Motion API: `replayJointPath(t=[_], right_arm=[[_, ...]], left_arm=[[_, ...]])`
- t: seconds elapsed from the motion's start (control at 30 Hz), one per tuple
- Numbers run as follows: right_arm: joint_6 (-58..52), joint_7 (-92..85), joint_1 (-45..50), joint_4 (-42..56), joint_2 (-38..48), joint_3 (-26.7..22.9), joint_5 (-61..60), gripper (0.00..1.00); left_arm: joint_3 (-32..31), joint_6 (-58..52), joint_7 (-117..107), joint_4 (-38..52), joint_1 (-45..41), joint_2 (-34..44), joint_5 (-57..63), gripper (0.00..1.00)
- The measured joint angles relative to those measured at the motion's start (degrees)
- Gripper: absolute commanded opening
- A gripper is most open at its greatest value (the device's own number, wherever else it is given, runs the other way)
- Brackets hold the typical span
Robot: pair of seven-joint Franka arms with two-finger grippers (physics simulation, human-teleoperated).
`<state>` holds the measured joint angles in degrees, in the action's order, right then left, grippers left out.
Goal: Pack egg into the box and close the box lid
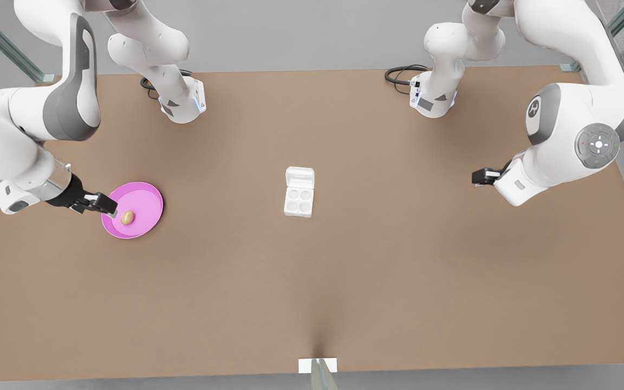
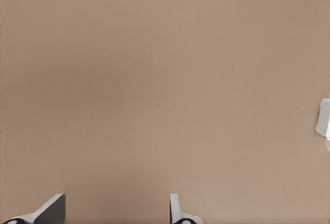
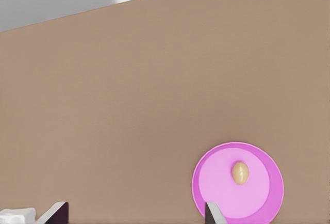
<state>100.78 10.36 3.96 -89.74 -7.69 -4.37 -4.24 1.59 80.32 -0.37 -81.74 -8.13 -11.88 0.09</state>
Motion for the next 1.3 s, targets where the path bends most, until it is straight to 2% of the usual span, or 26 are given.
replayJointPath(t=[0.1, 0.2, 0.3, 0.4, 0.43, 0.47, 0.6, 0.67, 0.73, 0.87, 1.1, 1.3], right_arm=[[-3.91, -0.50, -0.81, 2.38, -1.69, -0.43, -0.08, 1.00], [-5.67, -3.55, -3.95, 2.36, -2.72, -0.48, 1.36, 1.00], [-12.04, -0.88, -4.78, 2.50, -1.88, -0.51, 3.94, 1.00], [-9.01, 0.06, -1.68, 1.90, -1.70, 0.17, 9.23, 1.00], [-3.30, -0.10, -2.15, -2.74, -0.45, 0.28, 8.69, 1.00], [7.33, -0.03, -2.87, -12.67, 3.02, 1.11, 8.38, 1.00], [47.06, 0.01, -1.15, -37.53, 6.11, 1.41, 10.01, 1.00], [64.16, 0.01, -2.44, -43.33, 3.28, 1.39, 12.28, 1.00], [79.71, -0.57, -8.85, -49.40, 1.63, 1.24, 12.32, 1.00], [99.40, -1.55, -9.15, -60.33, 0.43, 0.26, 12.40, 1.00], [100.93, -1.92, -10.97, -65.28, -0.66, 0.24, 15.66, 1.00], [100.93, -1.84, -18.00, -63.15, -7.30, 0.23, 15.46, 1.00]], left_arm=[[0.51, -3.81, 0.04, -0.32, 0.02, -0.82, 0.04, 1.00], [0.43, -4.12, -0.49, -0.70, -0.04, -2.21, 0.07, 1.00], [0.37, -4.21, -0.42, -0.70, -0.02, -2.79, 0.08, 1.00], [0.38, -4.17, -0.36, -0.71, -0.02, -3.05, 0.08, 1.00], [0.43, -4.13, -0.33, -0.70, -0.06, -3.15, 0.08, 1.00], [0.43, -4.12, -0.33, -0.70, -0.04, -3.15, 0.08, 1.00], [0.43, -4.28, -0.42, -0.79, -0.05, -3.24, 0.08, 1.00], [0.43, -4.52, -0.42, -0.79, -0.05, -3.19, 0.08, 1.00], [0.43, -4.55, -0.41, -0.88, -0.05, -3.24, 0.12, 1.00], [0.43, -4.56, -0.42, -0.88, -0.05, -3.50, 0.15, 1.00], [0.43, -4.48, -0.42, -0.88, -0.05, -3.85, 0.11, 1.00], [0.43, -4.47, -0.42, -0.88, -0.05, -4.29, 0.08, 1.00]])
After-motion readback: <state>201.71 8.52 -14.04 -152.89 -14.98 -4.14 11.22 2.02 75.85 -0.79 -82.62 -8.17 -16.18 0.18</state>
